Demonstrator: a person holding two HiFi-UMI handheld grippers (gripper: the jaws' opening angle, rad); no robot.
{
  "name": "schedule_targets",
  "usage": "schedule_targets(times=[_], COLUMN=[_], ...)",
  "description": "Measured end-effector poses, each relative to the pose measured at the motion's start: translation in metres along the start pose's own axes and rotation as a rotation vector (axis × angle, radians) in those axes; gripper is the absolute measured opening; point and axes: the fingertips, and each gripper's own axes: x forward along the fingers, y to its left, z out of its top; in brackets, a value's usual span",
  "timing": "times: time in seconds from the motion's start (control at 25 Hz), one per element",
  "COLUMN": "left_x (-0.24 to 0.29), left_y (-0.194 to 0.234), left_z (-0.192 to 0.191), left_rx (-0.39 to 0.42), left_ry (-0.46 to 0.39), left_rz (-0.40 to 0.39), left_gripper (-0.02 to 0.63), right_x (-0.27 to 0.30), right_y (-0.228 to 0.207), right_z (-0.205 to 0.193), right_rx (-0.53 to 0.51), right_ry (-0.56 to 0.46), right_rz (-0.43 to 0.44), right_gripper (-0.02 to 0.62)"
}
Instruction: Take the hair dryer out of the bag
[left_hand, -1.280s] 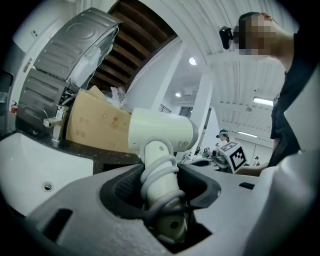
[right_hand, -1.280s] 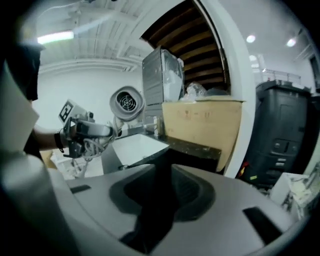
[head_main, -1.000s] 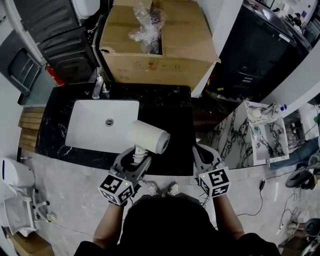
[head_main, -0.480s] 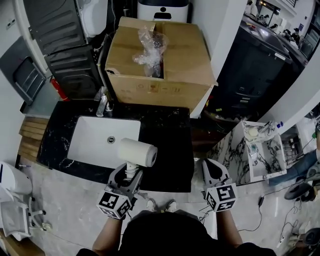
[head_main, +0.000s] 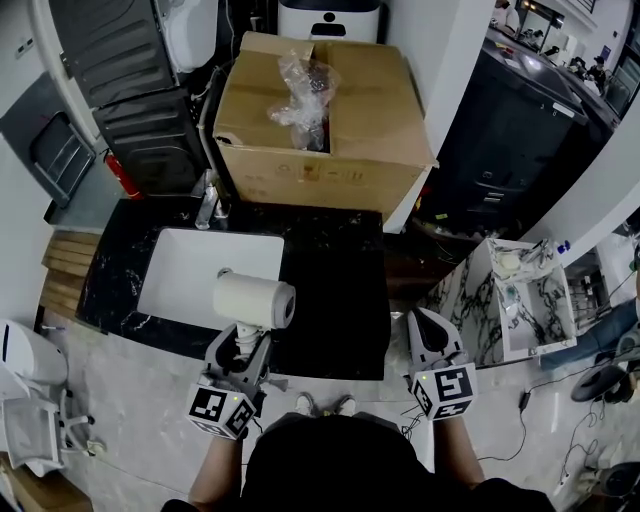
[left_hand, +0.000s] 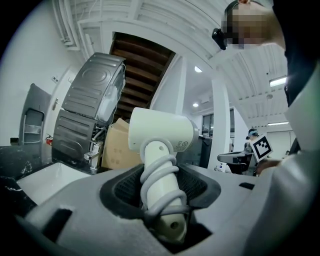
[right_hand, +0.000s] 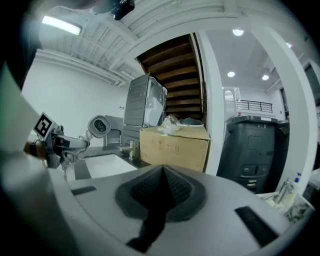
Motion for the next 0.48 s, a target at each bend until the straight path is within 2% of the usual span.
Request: schedule_targets(times=[0.48], left_x=[-0.0034], left_y=[0.003], left_z=[-0.0048], left_rx=[-0.01], left_ry=[0.007], left_rz=[0.017], left_gripper=[0.216], right_x=[0.0014], right_y=[-0.0018], right_z=[0.0036], right_rx=[-0.01], right_ry=[-0.022], right_rz=[-0.018], right_gripper=[0.012])
